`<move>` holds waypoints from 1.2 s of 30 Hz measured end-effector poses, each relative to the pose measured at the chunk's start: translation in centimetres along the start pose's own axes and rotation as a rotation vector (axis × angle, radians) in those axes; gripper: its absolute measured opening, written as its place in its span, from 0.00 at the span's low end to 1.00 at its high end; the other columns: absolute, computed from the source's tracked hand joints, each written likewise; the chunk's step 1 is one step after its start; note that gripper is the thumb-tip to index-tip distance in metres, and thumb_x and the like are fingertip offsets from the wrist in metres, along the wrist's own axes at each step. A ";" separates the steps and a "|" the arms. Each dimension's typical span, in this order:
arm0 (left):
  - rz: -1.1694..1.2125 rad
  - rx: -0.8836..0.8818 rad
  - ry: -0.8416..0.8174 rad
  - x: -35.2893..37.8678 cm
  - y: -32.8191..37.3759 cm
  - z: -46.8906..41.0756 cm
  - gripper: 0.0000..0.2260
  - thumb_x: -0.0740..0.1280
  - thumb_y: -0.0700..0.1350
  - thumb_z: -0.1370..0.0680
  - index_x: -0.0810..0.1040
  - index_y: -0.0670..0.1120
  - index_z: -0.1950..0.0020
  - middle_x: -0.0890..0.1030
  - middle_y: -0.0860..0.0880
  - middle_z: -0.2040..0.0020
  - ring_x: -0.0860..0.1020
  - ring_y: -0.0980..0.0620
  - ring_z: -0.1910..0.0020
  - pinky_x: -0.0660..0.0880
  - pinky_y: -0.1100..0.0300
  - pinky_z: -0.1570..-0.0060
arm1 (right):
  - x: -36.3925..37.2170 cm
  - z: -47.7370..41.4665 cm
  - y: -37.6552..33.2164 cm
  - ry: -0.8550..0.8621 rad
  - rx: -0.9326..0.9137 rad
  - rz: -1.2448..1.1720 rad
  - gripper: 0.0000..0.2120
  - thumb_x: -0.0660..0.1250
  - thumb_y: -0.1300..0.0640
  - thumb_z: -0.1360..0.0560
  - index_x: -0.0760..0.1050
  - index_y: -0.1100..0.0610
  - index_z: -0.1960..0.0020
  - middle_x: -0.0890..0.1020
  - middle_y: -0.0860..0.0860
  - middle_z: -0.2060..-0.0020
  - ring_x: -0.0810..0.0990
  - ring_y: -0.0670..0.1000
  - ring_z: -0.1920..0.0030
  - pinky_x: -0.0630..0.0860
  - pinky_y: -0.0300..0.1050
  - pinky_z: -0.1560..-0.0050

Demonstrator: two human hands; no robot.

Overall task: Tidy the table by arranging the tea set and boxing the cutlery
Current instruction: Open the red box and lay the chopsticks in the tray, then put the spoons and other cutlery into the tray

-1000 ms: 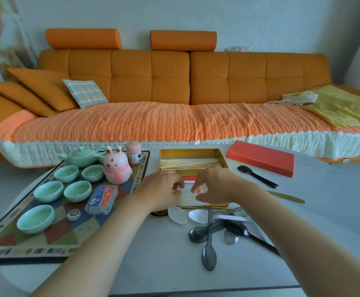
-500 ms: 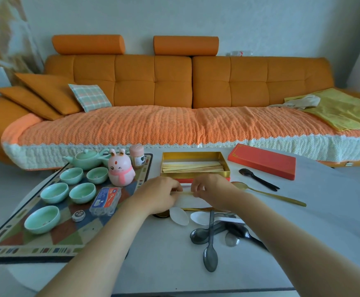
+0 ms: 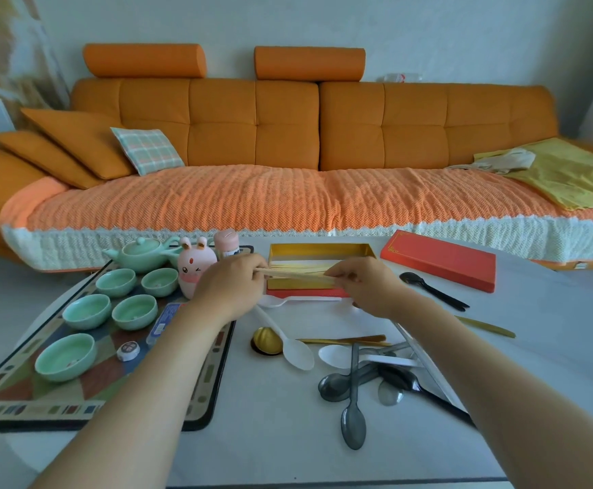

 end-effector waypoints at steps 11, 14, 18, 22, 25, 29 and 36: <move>-0.093 0.215 0.042 3.0 2.1 -0.9 0.20 0.62 0.45 0.21 0.69 0.50 0.28 0.69 0.52 0.33 0.67 0.49 0.34 0.68 0.51 0.38 | -2.2 -1.6 4.0 0.288 0.139 0.231 0.15 0.58 0.61 0.19 0.81 0.53 0.42 0.82 0.51 0.47 0.77 0.54 0.50 0.72 0.48 0.48; -0.117 0.253 -0.022 3.9 3.0 -0.9 0.20 0.62 0.49 0.21 0.68 0.53 0.28 0.69 0.55 0.32 0.66 0.51 0.33 0.69 0.51 0.39 | -1.8 -2.0 4.3 0.303 0.120 0.363 0.17 0.57 0.62 0.20 0.81 0.48 0.43 0.82 0.48 0.46 0.73 0.54 0.44 0.63 0.52 0.44; -0.135 0.255 -0.110 5.1 3.6 -1.0 0.21 0.60 0.51 0.19 0.67 0.53 0.26 0.70 0.54 0.29 0.66 0.52 0.30 0.64 0.55 0.36 | -0.9 -2.4 4.0 0.216 0.093 0.443 0.20 0.55 0.63 0.22 0.80 0.48 0.40 0.80 0.49 0.44 0.71 0.54 0.43 0.63 0.52 0.42; -0.129 0.226 -0.130 5.2 3.6 -1.0 0.21 0.60 0.52 0.19 0.66 0.54 0.25 0.69 0.54 0.27 0.67 0.50 0.29 0.61 0.56 0.32 | -0.7 -2.4 2.9 0.174 -0.021 0.360 0.21 0.55 0.64 0.25 0.81 0.50 0.41 0.80 0.49 0.43 0.75 0.53 0.42 0.71 0.52 0.40; -0.134 0.241 -0.129 5.4 3.6 -0.9 0.23 0.60 0.53 0.19 0.64 0.53 0.25 0.67 0.54 0.26 0.64 0.51 0.28 0.59 0.55 0.30 | 0.5 -2.1 2.1 0.014 -0.076 0.335 0.19 0.56 0.62 0.23 0.81 0.53 0.41 0.81 0.49 0.42 0.77 0.52 0.43 0.75 0.48 0.42; -0.128 0.227 -0.188 5.6 3.5 -0.9 0.25 0.59 0.55 0.19 0.60 0.54 0.23 0.65 0.53 0.24 0.63 0.51 0.27 0.58 0.54 0.30 | 1.1 -1.9 1.9 -0.063 -0.083 0.409 0.18 0.56 0.60 0.21 0.78 0.53 0.36 0.79 0.50 0.39 0.74 0.52 0.38 0.69 0.49 0.35; -0.151 0.302 0.005 3.7 4.2 -0.5 0.23 0.63 0.52 0.21 0.66 0.52 0.26 0.68 0.52 0.31 0.65 0.49 0.33 0.64 0.53 0.34 | -0.7 -0.8 1.4 0.129 -0.144 0.350 0.17 0.60 0.65 0.25 0.81 0.52 0.43 0.79 0.50 0.45 0.75 0.52 0.43 0.74 0.51 0.43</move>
Point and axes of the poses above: each hand's wrist, its own z-axis away from the middle knuckle, its own x-axis out of the palm, y = z × x, the point moved 5 cm from there along -z, towards the middle knuckle
